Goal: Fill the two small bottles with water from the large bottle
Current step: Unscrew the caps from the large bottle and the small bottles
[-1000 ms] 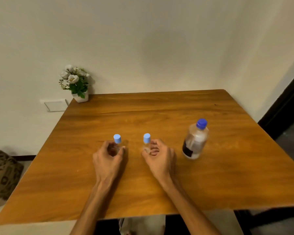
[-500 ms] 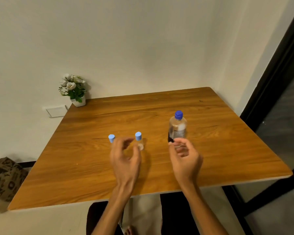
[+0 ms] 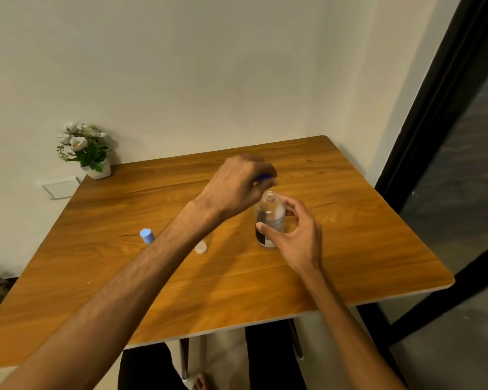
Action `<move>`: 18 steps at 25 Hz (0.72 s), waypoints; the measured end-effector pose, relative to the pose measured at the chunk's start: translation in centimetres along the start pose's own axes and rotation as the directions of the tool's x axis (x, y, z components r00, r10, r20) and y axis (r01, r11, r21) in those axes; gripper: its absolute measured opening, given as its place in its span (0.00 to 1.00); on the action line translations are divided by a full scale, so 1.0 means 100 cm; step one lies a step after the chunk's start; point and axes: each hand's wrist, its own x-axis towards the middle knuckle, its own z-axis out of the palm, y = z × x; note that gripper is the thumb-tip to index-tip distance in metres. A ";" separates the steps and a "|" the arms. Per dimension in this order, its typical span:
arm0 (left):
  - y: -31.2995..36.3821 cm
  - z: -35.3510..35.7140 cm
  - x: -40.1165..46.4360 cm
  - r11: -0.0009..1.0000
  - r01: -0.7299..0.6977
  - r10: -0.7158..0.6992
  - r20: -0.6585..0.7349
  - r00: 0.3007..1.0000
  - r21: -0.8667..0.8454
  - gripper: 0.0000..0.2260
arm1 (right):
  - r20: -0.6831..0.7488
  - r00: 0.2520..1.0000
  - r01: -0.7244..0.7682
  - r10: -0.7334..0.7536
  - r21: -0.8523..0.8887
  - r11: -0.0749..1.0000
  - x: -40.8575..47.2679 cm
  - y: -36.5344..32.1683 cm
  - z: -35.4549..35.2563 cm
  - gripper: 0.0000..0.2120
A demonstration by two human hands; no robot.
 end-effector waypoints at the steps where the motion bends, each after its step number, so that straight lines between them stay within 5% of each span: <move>1: -0.001 0.004 -0.001 0.993 0.085 -0.097 -0.142 0.985 -0.088 0.11 | -0.042 0.999 0.016 -0.016 0.000 1.000 -0.004 0.003 -0.003 0.34; 3: -0.009 0.024 -0.004 0.945 0.261 -0.306 -0.254 0.918 -0.195 0.11 | -0.081 0.996 0.023 -0.023 -0.006 1.000 -0.010 0.007 -0.009 0.35; 8: -0.023 0.103 -0.042 0.872 0.485 -0.471 0.162 0.867 -0.063 0.07 | -0.059 0.998 0.012 -0.015 -0.053 0.999 -0.015 0.005 -0.017 0.41; 12: -0.021 0.112 -0.060 0.856 0.511 -0.482 0.235 0.844 -0.082 0.16 | -0.135 0.990 0.030 -0.036 -0.041 0.999 -0.027 -0.009 -0.022 0.44; 14: -0.016 0.099 -0.068 0.875 0.471 -0.452 0.163 0.877 -0.110 0.21 | -0.234 0.970 0.077 -0.072 0.013 0.997 -0.037 -0.025 -0.024 0.35; 18: -0.014 0.053 -0.109 0.910 0.381 -0.409 -0.208 0.889 -0.163 0.14 | -0.258 0.957 0.177 -0.130 0.166 0.970 -0.065 -0.061 -0.005 0.11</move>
